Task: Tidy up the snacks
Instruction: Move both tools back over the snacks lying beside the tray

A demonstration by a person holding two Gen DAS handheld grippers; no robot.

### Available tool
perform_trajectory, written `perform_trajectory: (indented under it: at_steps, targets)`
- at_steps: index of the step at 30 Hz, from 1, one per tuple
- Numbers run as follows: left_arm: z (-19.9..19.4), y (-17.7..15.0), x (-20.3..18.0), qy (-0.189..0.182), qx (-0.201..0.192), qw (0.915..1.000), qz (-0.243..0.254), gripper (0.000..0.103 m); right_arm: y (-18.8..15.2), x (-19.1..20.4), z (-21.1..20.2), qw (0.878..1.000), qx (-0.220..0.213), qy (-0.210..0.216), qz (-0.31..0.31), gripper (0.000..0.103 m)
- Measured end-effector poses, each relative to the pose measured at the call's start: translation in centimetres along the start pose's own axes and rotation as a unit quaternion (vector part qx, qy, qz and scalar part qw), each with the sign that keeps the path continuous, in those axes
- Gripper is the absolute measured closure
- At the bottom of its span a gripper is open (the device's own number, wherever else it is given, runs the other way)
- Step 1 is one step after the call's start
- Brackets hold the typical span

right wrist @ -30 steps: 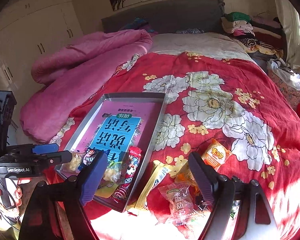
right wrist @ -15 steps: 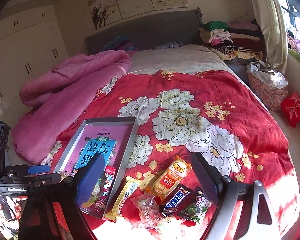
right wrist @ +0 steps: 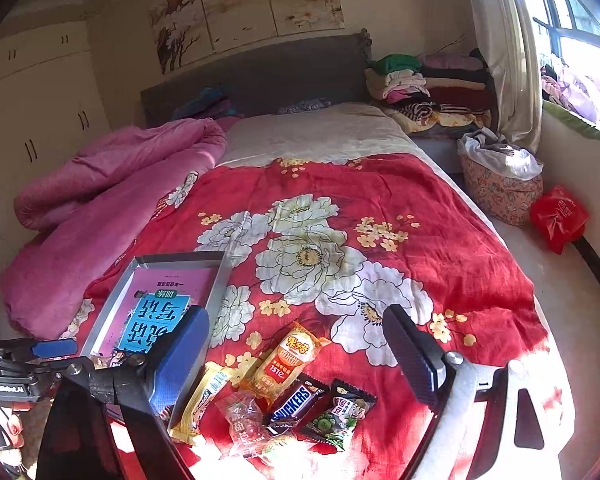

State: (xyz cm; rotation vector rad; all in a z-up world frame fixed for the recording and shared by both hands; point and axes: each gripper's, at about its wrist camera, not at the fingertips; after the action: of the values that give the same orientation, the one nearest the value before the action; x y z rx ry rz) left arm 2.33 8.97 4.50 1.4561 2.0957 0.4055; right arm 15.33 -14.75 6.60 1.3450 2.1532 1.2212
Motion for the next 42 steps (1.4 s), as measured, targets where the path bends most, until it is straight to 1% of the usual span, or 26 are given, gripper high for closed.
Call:
perform_trajectory:
  at_steps: [8, 21, 26, 31, 35, 42]
  targets:
    - [0.9, 0.3, -2.1, -0.013, 0.014, 0.9998, 0.011, 0.028, -0.2, -1.6, -0.3, 1.000, -0.002, -0.011, 0.017, 0.014]
    - [3.0, 1.0, -4.8, -0.039, 0.044, 0.9981, -0.017, 0.028, -1.4, -4.5, -0.4, 0.999, 0.005, -0.022, 0.038, 0.014]
    - [4.2, 0.8, -5.7, -0.057, 0.066, 0.9958, -0.030, 0.028, -2.0, -5.5, -0.1, 0.999, 0.017, -0.026, 0.044, 0.014]
    - [5.5, 0.3, -6.7, -0.063, 0.088, 0.9934, -0.038, 0.028, -2.5, -6.2, 0.3, 0.998, 0.026, -0.024, 0.054, 0.014]
    - [6.4, 0.0, -7.4, -0.075, 0.105, 0.9907, -0.045, 0.028, -2.8, -6.3, 0.6, 0.998, 0.031, -0.021, 0.054, 0.014]
    - [7.6, -0.7, -8.7, -0.082, 0.127, 0.9876, -0.043, 0.028, -3.5, -6.5, 1.1, 0.998, 0.047, -0.016, 0.049, 0.014]
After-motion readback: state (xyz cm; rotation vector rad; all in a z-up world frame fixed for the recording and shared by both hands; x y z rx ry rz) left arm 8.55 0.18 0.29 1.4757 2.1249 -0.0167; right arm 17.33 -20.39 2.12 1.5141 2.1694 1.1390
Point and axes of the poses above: each gripper's, at about its wrist camera, not at the fingertips, and z roughly the way its jaws point, x to its left, y to its top, and after that the axes turned 2 degrees about -x, right-handed
